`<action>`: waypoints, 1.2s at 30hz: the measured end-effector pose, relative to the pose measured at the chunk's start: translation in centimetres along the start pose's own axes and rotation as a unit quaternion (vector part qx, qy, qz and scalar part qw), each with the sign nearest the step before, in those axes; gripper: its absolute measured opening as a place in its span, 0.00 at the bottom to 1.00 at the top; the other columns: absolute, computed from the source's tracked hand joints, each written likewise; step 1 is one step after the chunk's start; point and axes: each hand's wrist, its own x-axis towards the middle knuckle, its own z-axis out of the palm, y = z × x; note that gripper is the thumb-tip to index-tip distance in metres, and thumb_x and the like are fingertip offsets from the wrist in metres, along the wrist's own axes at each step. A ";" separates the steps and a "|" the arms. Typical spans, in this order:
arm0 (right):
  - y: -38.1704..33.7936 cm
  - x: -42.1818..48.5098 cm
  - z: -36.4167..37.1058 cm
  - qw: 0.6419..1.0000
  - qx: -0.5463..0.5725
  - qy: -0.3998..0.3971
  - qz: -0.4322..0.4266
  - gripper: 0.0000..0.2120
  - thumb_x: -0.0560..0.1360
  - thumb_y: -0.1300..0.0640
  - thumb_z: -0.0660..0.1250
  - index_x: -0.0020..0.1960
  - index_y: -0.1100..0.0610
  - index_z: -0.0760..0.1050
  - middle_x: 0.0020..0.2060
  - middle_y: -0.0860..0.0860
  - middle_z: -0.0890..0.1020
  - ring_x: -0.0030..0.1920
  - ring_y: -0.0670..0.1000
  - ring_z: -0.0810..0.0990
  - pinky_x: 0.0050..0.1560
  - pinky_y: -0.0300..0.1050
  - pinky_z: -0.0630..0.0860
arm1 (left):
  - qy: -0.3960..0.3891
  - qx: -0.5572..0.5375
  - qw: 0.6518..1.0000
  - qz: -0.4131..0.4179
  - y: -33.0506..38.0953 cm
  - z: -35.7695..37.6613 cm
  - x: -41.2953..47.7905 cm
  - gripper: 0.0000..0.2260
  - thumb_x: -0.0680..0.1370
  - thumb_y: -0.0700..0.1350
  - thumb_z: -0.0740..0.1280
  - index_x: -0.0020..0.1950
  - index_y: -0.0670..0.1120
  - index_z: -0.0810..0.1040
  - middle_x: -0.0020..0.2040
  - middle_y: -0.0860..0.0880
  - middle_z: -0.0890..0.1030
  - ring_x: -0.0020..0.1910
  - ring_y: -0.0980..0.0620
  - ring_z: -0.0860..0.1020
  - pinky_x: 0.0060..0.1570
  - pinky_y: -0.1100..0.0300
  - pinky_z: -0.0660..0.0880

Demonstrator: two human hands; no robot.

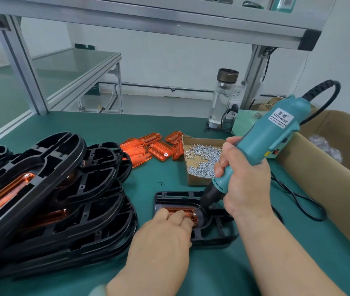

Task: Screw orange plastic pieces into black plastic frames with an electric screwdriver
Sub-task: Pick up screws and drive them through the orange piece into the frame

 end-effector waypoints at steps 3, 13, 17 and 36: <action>0.3 0.0 0.1 1.000 -0.004 0.001 0.007 0.02 0.69 0.60 0.67 0.40 0.54 0.74 0.24 0.48 0.72 0.22 0.49 0.70 0.26 0.38 0.68 | -0.009 0.002 1.000 0.000 0.0 -0.1 0.0 0.17 0.82 0.49 0.54 0.71 0.53 0.63 0.68 0.58 0.65 0.65 0.52 0.62 0.62 0.57 0.68; 0.3 0.2 0.1 1.000 -0.016 0.000 0.000 0.03 0.69 0.61 0.67 0.41 0.55 0.74 0.24 0.48 0.71 0.22 0.49 0.69 0.27 0.38 0.69 | -0.016 0.003 1.000 -0.003 0.1 -0.5 0.0 0.18 0.82 0.48 0.54 0.72 0.54 0.62 0.69 0.58 0.64 0.65 0.52 0.61 0.63 0.56 0.68; 0.3 0.1 -0.1 1.000 -0.030 -0.005 0.001 0.03 0.69 0.61 0.67 0.42 0.55 0.74 0.25 0.48 0.71 0.23 0.49 0.69 0.27 0.39 0.68 | -0.015 0.005 1.000 -0.001 0.2 -0.5 0.0 0.17 0.82 0.48 0.53 0.72 0.53 0.62 0.69 0.58 0.65 0.65 0.52 0.61 0.63 0.56 0.67; 0.2 0.6 0.5 0.981 -0.007 -0.189 0.030 0.06 0.70 0.65 0.64 0.43 0.55 0.74 0.23 0.49 0.70 0.22 0.48 0.67 0.27 0.37 0.68 | -0.016 0.020 1.000 -0.001 0.1 -0.3 0.0 0.18 0.82 0.47 0.53 0.72 0.53 0.61 0.71 0.57 0.63 0.66 0.51 0.61 0.64 0.56 0.66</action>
